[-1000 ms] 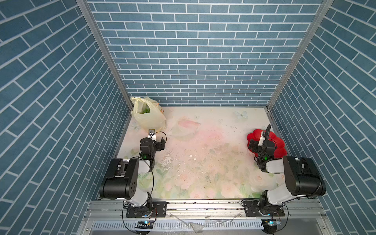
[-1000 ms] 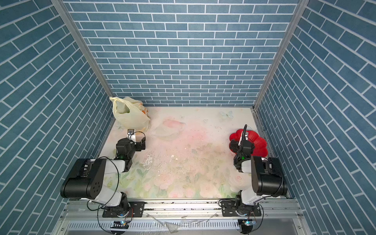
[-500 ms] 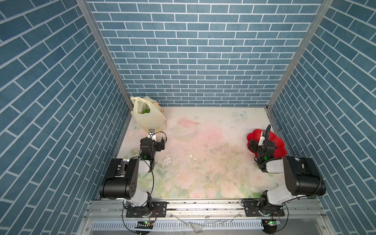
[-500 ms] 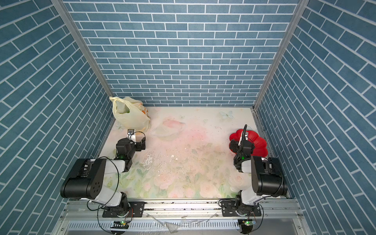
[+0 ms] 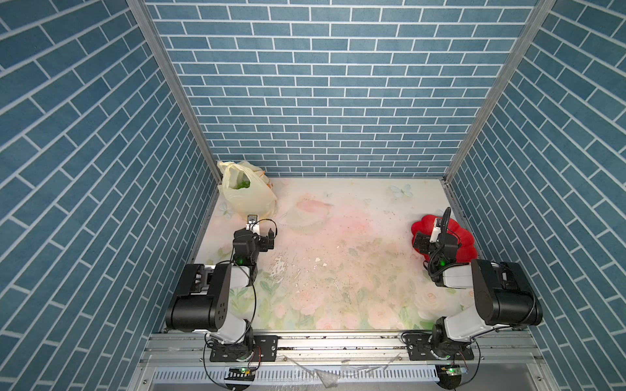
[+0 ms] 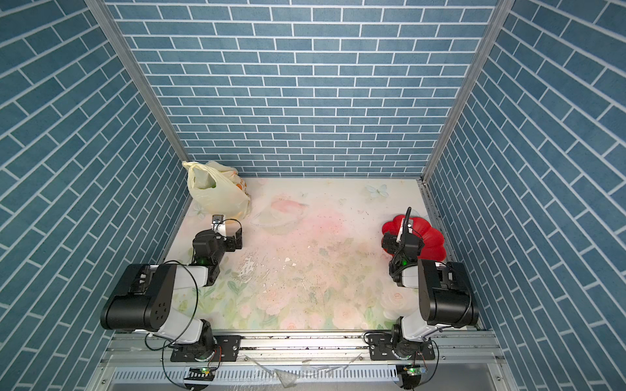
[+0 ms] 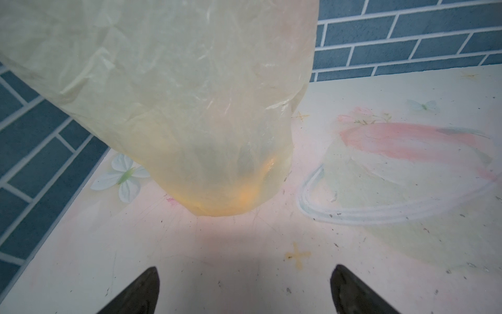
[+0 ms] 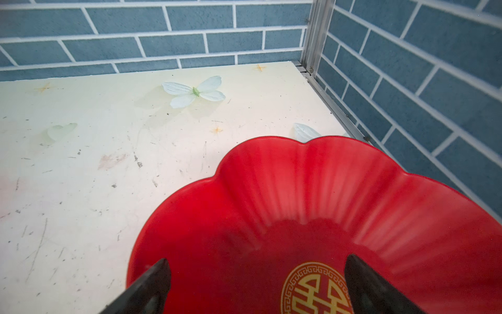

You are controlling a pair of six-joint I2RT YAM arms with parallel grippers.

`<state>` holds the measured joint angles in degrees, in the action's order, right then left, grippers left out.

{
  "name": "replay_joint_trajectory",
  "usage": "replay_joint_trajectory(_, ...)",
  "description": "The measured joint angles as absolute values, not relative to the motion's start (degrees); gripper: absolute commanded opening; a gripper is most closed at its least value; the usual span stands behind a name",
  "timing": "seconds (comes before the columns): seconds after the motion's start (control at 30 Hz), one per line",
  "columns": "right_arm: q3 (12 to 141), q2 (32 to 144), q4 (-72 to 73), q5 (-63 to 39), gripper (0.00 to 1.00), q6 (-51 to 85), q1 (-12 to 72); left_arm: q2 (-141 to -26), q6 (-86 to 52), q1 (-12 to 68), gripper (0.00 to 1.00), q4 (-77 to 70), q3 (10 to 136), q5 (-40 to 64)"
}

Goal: Take fruits out of the plastic bag
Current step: Pick up the plastic bag from the top-left of the table.

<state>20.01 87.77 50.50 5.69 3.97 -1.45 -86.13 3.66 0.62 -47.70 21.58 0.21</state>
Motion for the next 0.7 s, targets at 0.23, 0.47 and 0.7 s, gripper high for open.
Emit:
replay_joint_trajectory(0.23, 19.9, 73.6, 43.8, 4.0, 0.99, 3.4, -0.7, -65.9, 1.2, 6.3, 0.99, -34.9, 22.9, -8.0)
replay_joint_trajectory(0.47, 24.4, 61.6, 28.5, -0.1, 0.99, 8.9, -0.4, -51.4, -11.5, 10.2, 0.99, -18.1, 29.6, -12.2)
replay_joint_trajectory(0.7, 39.3, 55.4, 9.1, -0.3, 0.99, 20.8, -0.4, -41.3, -28.3, 10.1, 0.99, 4.1, 42.7, -17.8)
